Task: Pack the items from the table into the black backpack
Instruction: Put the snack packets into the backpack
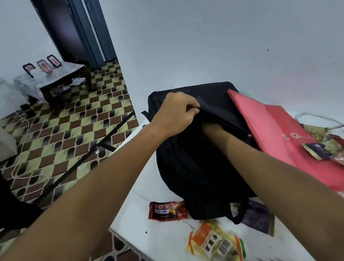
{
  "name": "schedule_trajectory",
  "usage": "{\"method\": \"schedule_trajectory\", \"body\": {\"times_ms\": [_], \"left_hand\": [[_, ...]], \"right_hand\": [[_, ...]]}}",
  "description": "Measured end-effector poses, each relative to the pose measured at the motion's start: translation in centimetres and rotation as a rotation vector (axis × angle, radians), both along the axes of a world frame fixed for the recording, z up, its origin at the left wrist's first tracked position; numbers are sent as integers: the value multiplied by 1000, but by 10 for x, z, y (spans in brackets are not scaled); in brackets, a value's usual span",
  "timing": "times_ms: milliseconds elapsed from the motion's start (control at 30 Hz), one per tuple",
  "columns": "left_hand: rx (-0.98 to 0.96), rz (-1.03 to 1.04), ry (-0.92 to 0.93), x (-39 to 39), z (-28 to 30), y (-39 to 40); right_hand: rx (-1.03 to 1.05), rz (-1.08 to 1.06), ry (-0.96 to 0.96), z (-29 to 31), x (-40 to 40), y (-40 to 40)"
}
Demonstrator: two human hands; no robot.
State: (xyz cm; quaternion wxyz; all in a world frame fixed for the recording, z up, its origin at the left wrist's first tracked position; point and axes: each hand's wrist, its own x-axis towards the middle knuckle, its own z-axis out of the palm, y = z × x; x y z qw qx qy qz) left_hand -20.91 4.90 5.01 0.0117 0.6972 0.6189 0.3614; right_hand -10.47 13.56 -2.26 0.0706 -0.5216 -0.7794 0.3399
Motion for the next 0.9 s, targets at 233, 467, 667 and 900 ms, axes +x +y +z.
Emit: {"method": "schedule_trajectory", "body": {"times_ms": [233, 467, 667, 900], "left_hand": [[-63, -12, 31, 0, -18, -11], [-169, -79, 77, -2, -28, -26], [-136, -142, 150, -3, -23, -31], [-140, -107, 194, -8, -21, -24]], "right_hand": [[533, 91, 248, 2, 63, -90], [490, 790, 50, -6, 53, -174], [661, 785, -389, -46, 24, -207], [672, 715, -299, -39, 21, -209]]}}
